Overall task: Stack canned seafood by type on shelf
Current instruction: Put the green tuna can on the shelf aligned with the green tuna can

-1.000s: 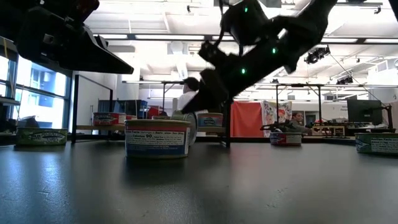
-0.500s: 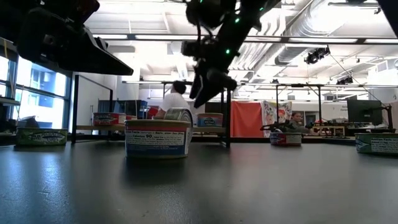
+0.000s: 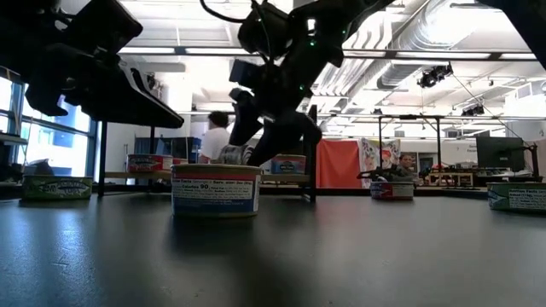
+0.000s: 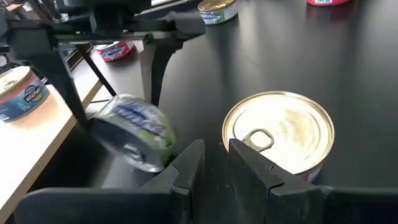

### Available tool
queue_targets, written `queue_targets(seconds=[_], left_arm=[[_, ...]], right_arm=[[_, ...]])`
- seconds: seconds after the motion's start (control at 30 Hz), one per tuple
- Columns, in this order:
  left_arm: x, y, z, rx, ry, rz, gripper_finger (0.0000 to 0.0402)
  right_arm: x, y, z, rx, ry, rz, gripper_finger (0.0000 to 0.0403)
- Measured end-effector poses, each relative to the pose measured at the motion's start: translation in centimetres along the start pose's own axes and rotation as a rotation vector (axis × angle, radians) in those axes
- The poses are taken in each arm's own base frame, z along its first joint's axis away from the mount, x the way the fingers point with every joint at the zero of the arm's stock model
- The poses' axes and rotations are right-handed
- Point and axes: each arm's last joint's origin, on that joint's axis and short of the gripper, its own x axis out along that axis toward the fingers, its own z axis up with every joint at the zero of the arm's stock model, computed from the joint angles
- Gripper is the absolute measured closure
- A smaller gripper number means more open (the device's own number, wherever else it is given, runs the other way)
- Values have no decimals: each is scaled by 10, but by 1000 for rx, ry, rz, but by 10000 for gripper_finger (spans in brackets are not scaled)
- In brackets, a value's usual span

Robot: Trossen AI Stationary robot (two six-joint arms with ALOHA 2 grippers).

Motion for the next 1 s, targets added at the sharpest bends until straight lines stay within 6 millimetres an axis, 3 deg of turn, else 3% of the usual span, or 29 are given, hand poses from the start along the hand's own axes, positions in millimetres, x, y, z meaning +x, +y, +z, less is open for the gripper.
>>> queue_targets(seconds=[0.13, 0.4, 0.7, 1.0], left_arm=[[0, 0, 0, -2, -3, 0, 337], [0, 0, 0, 7, -4, 13, 337], [-8, 3, 6, 6, -44, 143, 337], [-20, -1, 13, 68, -83, 149, 337]], right_arm=[[0, 3, 2, 30, -11, 17, 155], [-2, 14, 16, 35, -16, 25, 280], [4, 38, 35, 178, 29, -123, 280], [30, 83, 22, 354, -272, -416, 280]])
